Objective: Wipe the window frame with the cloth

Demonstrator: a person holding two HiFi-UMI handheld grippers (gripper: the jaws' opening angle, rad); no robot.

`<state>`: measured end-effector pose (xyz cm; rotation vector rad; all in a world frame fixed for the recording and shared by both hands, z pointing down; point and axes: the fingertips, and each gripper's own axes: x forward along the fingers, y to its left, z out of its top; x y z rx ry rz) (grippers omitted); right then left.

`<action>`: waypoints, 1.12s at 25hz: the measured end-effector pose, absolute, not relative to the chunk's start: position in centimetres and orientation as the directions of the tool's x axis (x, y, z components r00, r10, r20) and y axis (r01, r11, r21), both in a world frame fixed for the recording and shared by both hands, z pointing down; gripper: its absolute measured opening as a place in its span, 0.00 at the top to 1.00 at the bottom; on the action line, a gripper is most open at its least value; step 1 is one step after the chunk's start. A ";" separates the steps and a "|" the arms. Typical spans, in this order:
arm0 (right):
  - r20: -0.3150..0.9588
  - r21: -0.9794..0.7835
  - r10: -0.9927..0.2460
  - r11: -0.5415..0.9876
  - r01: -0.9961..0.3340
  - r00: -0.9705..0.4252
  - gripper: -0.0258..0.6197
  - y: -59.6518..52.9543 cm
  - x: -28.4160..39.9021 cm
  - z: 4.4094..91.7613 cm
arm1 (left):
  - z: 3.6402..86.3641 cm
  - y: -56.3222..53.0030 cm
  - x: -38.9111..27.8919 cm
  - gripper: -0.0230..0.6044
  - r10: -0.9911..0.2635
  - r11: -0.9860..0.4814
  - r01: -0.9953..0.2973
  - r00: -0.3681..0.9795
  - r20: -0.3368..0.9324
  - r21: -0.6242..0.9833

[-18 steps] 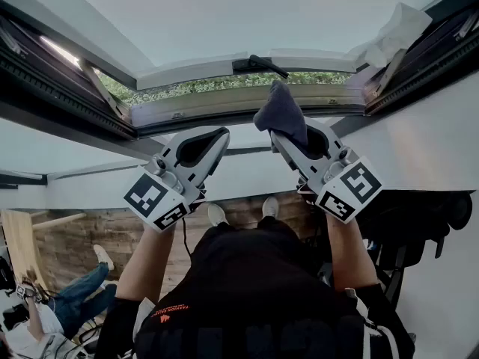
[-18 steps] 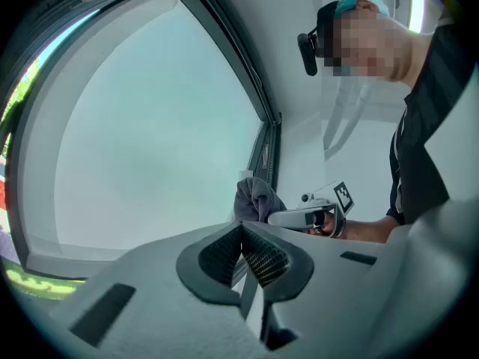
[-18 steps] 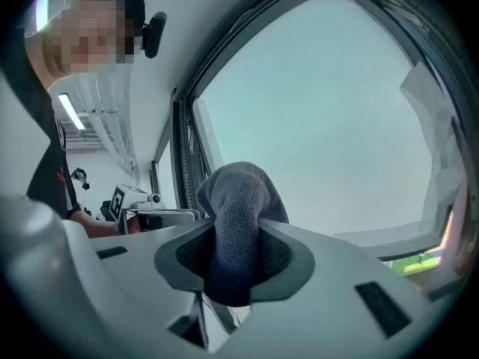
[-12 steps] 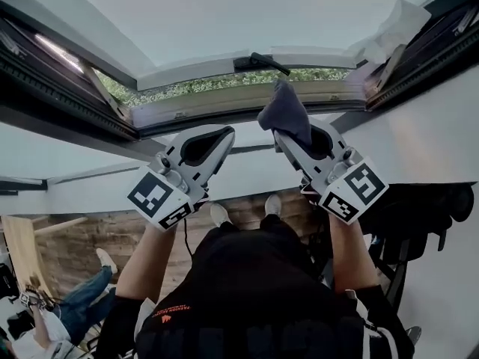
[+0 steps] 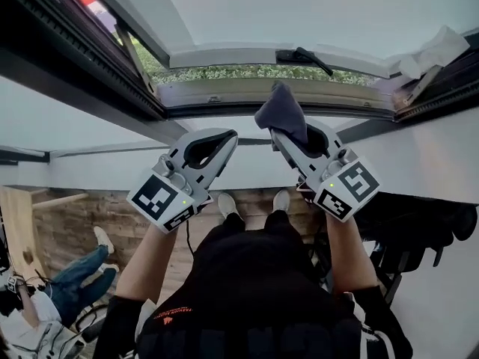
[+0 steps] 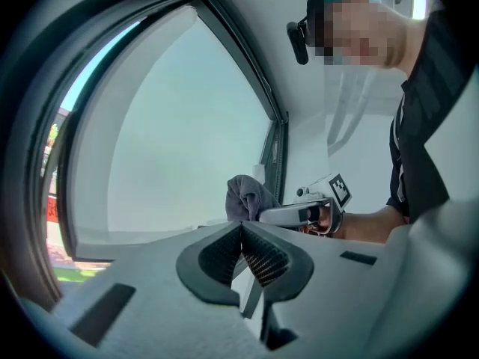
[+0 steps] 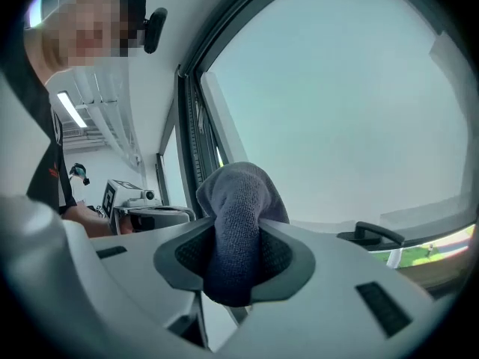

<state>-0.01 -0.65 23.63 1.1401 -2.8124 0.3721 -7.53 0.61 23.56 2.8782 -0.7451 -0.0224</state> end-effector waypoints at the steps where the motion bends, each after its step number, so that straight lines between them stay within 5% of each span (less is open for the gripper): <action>1: 0.176 -0.197 -0.657 0.706 -0.681 -0.733 0.79 -1.2 -1.4 24.2 | 24.1 0.4 -8.9 0.93 -0.502 -0.848 -0.500 0.864 0.036 0.174; 15: 0.294 -0.309 -0.480 0.770 -0.557 -0.827 0.79 -7.5 -17.9 36.5 | 32.6 -3.0 -22.9 0.93 -0.676 -0.691 -0.692 0.721 0.153 0.208; 28: 0.355 -0.421 -0.383 0.749 -0.511 -0.853 0.79 -8.8 -24.2 44.8 | 37.8 -2.8 -26.0 0.93 -0.676 -0.634 -0.723 0.690 0.257 0.274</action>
